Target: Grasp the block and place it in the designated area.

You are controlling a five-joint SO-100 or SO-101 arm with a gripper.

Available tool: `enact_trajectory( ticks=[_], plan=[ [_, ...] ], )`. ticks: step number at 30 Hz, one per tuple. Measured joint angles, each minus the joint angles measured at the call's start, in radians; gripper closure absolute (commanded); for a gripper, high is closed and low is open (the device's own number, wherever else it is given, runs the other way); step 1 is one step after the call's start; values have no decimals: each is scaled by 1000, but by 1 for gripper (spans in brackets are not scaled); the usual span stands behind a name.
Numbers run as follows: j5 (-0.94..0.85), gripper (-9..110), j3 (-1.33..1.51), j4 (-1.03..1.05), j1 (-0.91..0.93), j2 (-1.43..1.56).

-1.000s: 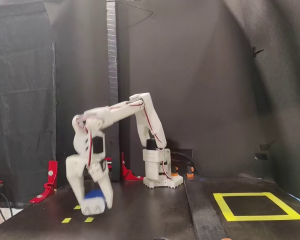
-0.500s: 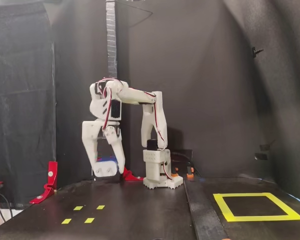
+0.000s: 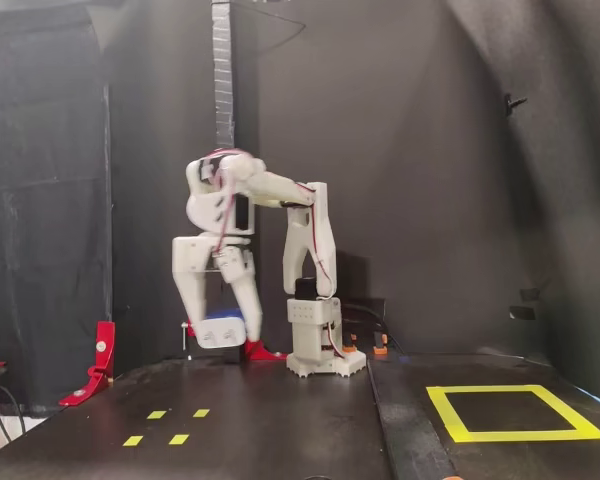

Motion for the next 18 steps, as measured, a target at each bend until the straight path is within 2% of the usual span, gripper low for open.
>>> enact_trajectory(
  ticks=[18],
  plan=[
    [615,87,0,17,-603,0]
  ],
)
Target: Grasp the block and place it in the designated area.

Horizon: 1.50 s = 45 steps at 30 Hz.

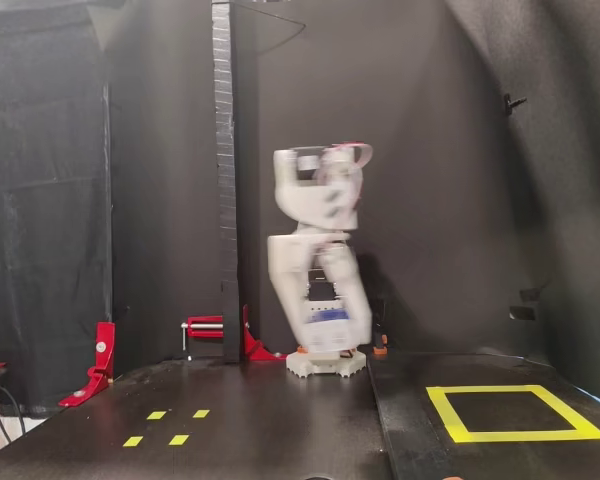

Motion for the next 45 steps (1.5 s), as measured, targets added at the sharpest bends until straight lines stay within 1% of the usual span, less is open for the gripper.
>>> enact_trajectory(
  ticks=[13,22,28,36,45],
  plan=[
    [330,87,-2,21,-374,-18],
    [509,87,-2,23,-592,-25],
    [549,87,-2,25,-646,-32],
    [555,87,-2,-21,-641,-72],
    [555,87,-2,-104,-632,-207]
  ],
)
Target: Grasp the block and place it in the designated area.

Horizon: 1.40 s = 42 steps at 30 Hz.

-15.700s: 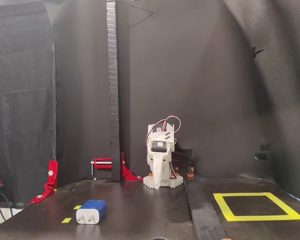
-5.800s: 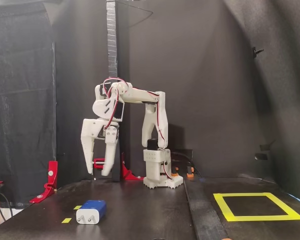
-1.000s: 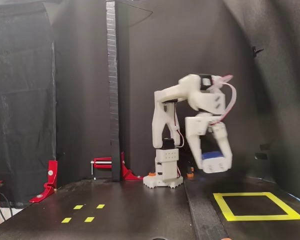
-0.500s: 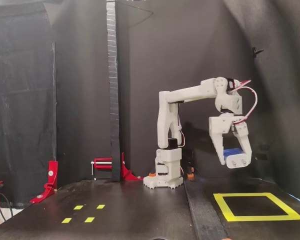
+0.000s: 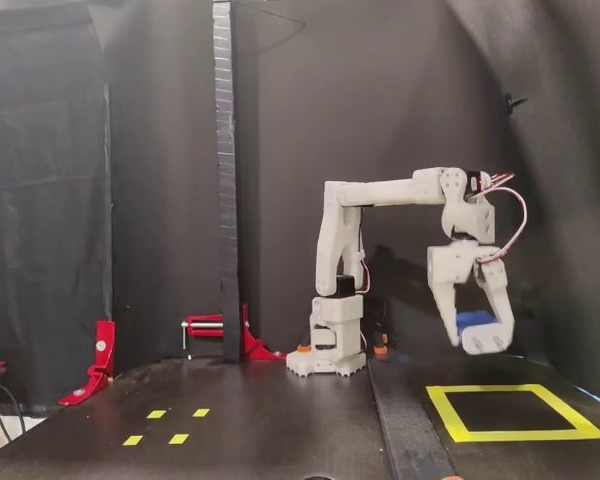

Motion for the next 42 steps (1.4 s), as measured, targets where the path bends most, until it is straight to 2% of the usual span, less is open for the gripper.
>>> enact_trajectory(
  ticks=[15,28,42],
  plan=[
    [12,87,0,-127,-3,-222],
    [12,86,-9,-127,-23,-261],
    [11,63,-11,-97,-25,-262]
  ],
)
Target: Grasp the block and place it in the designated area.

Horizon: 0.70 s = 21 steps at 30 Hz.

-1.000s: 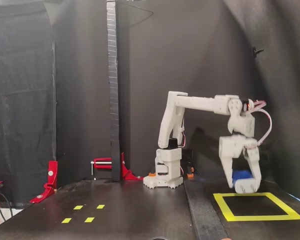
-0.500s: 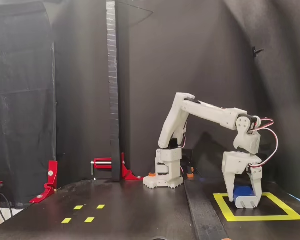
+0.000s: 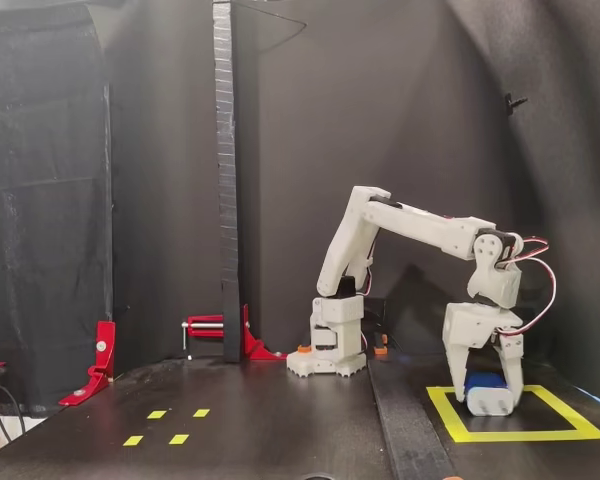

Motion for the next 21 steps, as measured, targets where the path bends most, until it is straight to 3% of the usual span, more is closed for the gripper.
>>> enact_trajectory(
  ticks=[21],
  plan=[
    [-26,60,0,75,-2,87]
  ],
)
